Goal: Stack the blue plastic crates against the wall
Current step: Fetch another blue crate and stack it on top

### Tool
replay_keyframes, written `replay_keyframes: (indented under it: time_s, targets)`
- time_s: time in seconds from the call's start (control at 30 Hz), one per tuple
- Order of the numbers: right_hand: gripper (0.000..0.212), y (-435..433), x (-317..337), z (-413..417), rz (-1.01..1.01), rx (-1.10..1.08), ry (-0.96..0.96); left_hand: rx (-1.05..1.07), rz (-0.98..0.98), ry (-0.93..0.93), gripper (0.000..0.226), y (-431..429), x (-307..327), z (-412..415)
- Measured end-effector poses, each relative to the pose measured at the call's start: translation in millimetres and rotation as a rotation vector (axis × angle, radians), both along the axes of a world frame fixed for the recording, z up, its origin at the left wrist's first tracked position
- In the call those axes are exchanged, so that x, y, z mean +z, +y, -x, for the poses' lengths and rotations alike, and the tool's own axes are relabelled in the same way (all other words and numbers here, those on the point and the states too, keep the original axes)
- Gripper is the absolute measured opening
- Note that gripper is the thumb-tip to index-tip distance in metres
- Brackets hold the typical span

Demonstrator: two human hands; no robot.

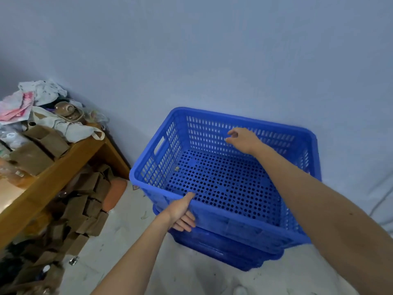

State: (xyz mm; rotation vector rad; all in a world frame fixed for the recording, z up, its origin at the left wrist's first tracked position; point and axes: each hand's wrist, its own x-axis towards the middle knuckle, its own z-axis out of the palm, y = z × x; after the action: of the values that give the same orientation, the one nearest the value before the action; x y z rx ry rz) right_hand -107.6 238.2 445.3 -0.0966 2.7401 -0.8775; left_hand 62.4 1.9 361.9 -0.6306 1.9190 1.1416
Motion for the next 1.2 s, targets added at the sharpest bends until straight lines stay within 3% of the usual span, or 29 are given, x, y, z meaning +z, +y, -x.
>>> replay_keyframes:
  time_s: [0.17, 0.3, 0.43, 0.53, 0.6, 0.7, 0.83, 0.97, 1.2]
  targets:
    - [0.036, -8.9, 13.1, -65.0, -0.042, -0.062, -0.081, -0.214, -0.072, -0.022, 0.110, -22.3, 11.6, -0.1]
    - [0.035, -4.0, -0.9, -120.1, -0.037, -0.174, -0.124, -0.369, -0.121, 0.108, 0.086, -36.6, 32.3, 2.3]
    - [0.048, -6.9, -13.3, -172.1, -0.077, -0.241, -0.176, -0.472, -0.088, 0.417, 0.042, -36.2, 52.4, 7.3]
    - [0.075, -9.2, -22.9, -202.9, -0.109, -0.281, -0.235, -0.618, 0.100, 0.768, 0.037, -29.2, 56.4, 11.5]
    - [0.089, -4.3, -28.4, -220.0, -0.151, -0.284, -0.253, -0.843, 0.274, 0.839, 0.038, -29.6, 51.3, 18.2]
    - [0.080, 6.6, -42.2, -240.5, -0.232, -0.307, -0.227, -1.106, 0.483, 0.750, 0.030, -42.3, 28.4, 23.5]
    - [0.064, 10.4, -64.9, -257.8, -0.368, -0.250, -0.064, -1.186, 0.795, 0.894, 0.016, -48.4, 0.8, 15.1]
    - [0.032, 32.7, -73.9, -255.9, -0.541, -0.144, 0.008, -1.250, 0.815, 0.888, 0.023, -43.9, 1.3, 23.2]
    - [0.037, 65.9, -83.7, -261.1, -0.520, -0.125, 0.025, -1.223, 0.891, 0.912, 0.033, -43.9, -5.5, 19.0]
